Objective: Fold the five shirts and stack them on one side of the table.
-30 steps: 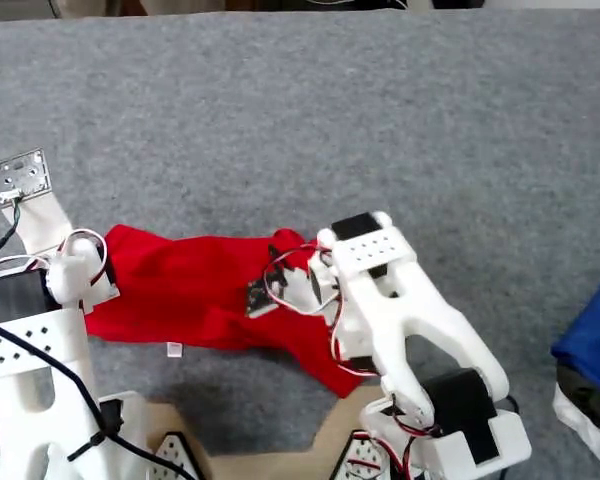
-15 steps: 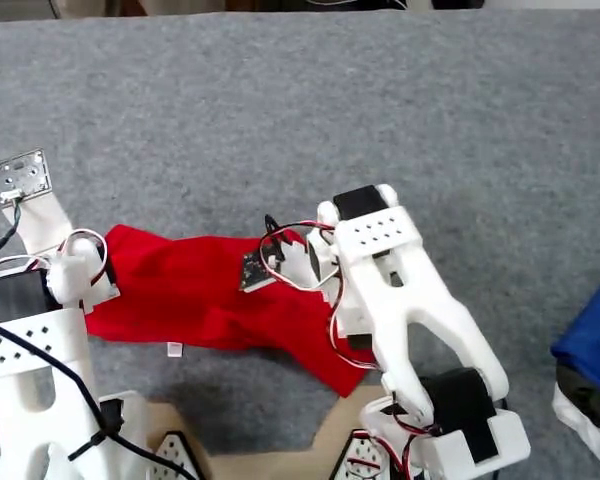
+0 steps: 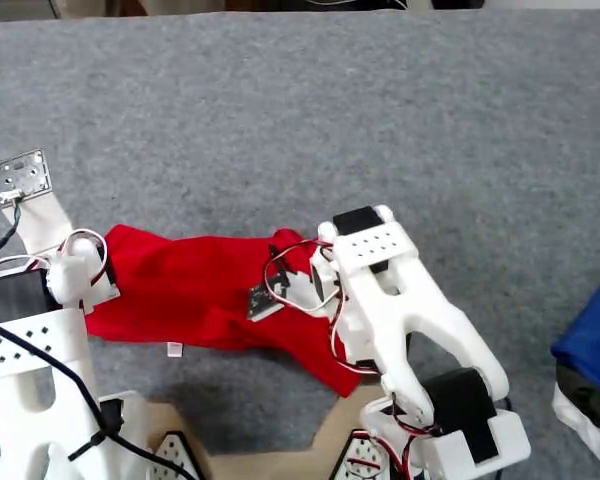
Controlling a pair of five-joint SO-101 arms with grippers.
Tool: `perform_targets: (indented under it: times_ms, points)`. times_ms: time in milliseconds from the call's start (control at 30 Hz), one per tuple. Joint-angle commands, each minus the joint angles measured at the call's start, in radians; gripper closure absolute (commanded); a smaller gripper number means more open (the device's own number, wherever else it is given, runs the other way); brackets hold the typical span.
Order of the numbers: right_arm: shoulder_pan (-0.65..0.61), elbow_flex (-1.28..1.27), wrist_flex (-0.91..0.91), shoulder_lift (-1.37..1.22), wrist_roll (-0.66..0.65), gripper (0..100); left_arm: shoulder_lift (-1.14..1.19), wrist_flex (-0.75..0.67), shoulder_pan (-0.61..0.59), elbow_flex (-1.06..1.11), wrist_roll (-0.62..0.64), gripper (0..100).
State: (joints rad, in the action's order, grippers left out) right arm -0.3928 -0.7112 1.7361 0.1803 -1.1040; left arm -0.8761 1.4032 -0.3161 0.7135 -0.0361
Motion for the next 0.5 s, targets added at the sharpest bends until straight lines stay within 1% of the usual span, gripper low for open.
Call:
perform_targets:
  times_ms: [0, 100, 167, 467]
  points:
    - [0.018, -0.005, 0.017, 0.001, -0.018, 95.0, -0.004, -0.037, -0.005, 0.021, 0.003, 98]
    - [0.019, -0.013, 0.017, 0.001, -0.048, 89.0, -0.004, -0.063, -0.005, 0.057, 0.003, 98]
    - [0.019, -0.022, 0.011, -0.001, -0.055, 87.1, -0.004, -0.063, -0.005, 0.063, 0.003, 98]
    - [0.018, -0.087, -0.106, -0.001, -0.048, 87.1, -0.008, -0.064, -0.008, 0.055, 0.002, 98]
